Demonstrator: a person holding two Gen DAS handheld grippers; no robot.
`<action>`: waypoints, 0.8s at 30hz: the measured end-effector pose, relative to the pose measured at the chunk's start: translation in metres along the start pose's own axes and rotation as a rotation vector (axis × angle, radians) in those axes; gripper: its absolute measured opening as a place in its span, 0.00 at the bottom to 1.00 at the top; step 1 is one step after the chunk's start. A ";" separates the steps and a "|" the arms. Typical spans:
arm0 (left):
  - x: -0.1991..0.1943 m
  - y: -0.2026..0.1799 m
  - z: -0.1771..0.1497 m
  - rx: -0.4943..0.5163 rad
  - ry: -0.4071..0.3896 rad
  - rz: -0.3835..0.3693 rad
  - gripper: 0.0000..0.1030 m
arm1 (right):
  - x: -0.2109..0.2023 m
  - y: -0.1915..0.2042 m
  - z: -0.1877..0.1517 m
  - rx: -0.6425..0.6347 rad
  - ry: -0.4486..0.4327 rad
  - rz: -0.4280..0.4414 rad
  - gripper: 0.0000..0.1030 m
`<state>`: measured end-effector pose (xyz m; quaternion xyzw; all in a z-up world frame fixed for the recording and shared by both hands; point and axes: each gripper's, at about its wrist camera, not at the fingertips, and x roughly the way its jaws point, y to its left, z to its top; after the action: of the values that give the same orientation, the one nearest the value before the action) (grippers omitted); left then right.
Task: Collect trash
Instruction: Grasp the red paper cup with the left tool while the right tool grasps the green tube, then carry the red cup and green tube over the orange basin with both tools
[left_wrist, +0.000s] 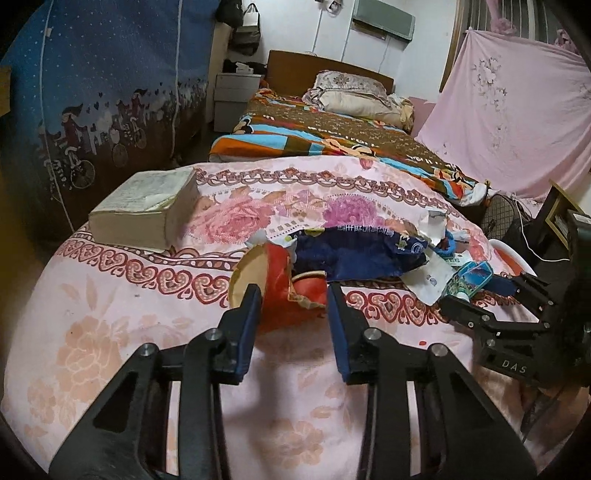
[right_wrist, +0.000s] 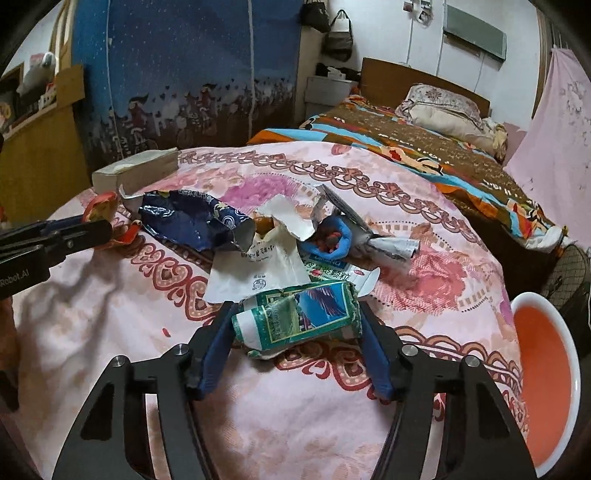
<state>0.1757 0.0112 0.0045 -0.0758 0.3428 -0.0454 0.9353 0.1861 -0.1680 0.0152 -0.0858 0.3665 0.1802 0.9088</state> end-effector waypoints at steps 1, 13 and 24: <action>-0.002 0.000 0.000 0.001 -0.007 0.003 0.20 | -0.001 0.000 0.000 0.002 -0.004 0.002 0.56; -0.031 -0.027 -0.006 0.086 -0.124 -0.006 0.20 | -0.016 -0.006 -0.003 0.050 -0.072 0.037 0.37; -0.044 -0.064 0.009 0.135 -0.245 -0.135 0.20 | -0.067 -0.042 -0.013 0.217 -0.361 0.093 0.37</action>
<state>0.1457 -0.0448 0.0499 -0.0404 0.2162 -0.1217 0.9679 0.1499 -0.2278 0.0536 0.0631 0.2186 0.1938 0.9543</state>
